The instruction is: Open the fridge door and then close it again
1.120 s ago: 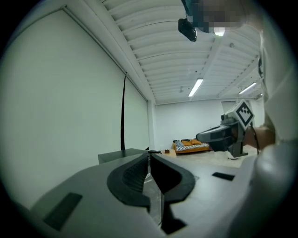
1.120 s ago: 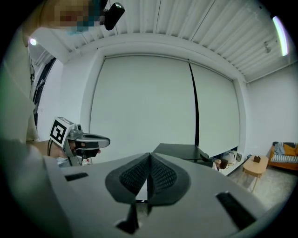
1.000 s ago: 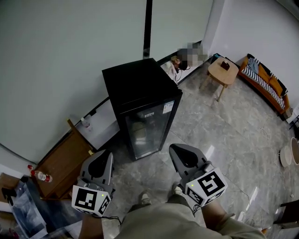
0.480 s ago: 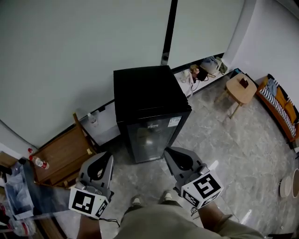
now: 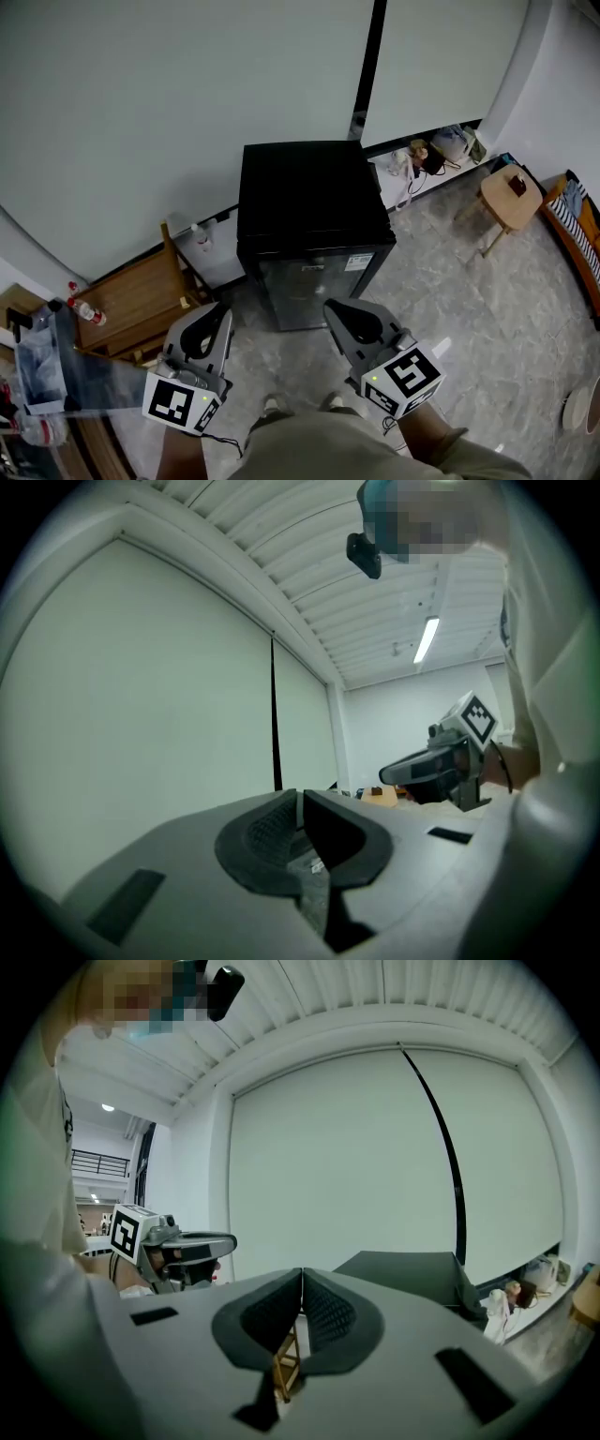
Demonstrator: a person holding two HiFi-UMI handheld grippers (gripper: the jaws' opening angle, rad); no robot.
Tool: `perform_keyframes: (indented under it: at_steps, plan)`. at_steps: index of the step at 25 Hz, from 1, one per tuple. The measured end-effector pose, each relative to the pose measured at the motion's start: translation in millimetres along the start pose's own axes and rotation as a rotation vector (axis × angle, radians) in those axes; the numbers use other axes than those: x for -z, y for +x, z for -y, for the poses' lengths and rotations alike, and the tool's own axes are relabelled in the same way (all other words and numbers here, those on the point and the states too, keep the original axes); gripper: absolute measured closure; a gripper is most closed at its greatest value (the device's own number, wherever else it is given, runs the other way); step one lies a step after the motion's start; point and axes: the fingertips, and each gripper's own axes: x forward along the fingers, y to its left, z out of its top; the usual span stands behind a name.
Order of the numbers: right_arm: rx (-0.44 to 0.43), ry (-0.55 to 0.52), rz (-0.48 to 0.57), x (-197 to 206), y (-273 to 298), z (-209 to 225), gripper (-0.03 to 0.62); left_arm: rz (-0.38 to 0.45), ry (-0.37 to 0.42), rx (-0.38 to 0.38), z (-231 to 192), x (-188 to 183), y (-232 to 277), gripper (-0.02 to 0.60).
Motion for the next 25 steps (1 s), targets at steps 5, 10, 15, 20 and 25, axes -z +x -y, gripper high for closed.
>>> perform_keyframes:
  at_steps: [5,10,15,20,25]
  plan:
    - [-0.022,-0.012,-0.003,3,12,5,0.597,0.014,-0.005,0.036,-12,4,15,0.555]
    - [-0.022,-0.007,0.006,2,23,6,0.597,0.011,0.041,0.096,-27,10,34,0.468]
    - [-0.011,-0.005,0.002,5,40,8,0.597,-0.008,0.057,0.133,-47,22,57,0.437]
    - [0.009,-0.008,-0.012,10,56,14,0.597,-0.008,0.090,0.150,-67,34,77,0.417]
    - [0.019,0.015,-0.029,19,71,20,0.597,-0.025,0.109,0.193,-88,47,98,0.414]
